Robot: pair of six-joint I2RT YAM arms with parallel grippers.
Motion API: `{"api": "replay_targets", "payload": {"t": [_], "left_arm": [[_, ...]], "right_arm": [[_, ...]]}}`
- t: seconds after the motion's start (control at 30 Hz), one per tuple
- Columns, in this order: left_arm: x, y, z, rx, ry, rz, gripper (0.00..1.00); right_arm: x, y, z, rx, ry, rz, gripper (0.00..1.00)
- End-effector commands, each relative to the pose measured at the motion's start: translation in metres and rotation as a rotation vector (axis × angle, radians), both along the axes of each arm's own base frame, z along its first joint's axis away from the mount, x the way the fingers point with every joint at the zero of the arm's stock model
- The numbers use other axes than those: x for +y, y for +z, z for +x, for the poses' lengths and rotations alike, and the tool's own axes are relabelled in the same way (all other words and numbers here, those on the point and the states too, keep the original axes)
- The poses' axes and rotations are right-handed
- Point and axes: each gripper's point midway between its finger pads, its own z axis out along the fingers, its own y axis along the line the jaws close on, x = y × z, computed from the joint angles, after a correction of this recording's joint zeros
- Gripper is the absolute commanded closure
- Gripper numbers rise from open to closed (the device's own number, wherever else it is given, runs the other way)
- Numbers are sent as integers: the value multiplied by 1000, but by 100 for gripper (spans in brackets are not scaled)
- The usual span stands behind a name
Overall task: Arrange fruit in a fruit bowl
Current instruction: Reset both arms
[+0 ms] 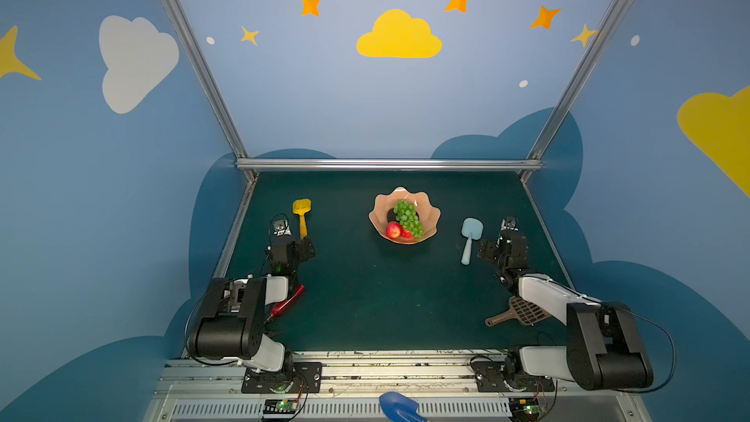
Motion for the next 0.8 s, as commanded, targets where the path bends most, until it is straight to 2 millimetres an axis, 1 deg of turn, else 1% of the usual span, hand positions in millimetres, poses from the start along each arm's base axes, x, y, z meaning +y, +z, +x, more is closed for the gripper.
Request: {"api": "replay_targets", "payload": {"t": [0.0, 0.1, 0.13, 0.2, 0.57, 0.63, 0.77], "left_arm": [[-2, 12, 7, -44, -15, 3, 0], [-2, 13, 7, -46, -15, 4, 0], [-2, 13, 7, -46, -15, 3, 1], [-2, 13, 7, -45, -15, 3, 1], [-2, 13, 7, -46, -15, 3, 0], [-2, 13, 7, -47, -14, 3, 1], [-2, 13, 7, -46, -15, 3, 0]], "right_arm": [[17, 18, 22, -106, 93, 21, 7], [18, 10, 21, -121, 103, 20, 7], [19, 10, 23, -128, 122, -7, 7], [18, 9, 24, -99, 101, 19, 7], [17, 7, 25, -85, 104, 34, 7], [21, 6, 28, -68, 128, 51, 7], [22, 6, 27, -74, 142, 54, 7]]}}
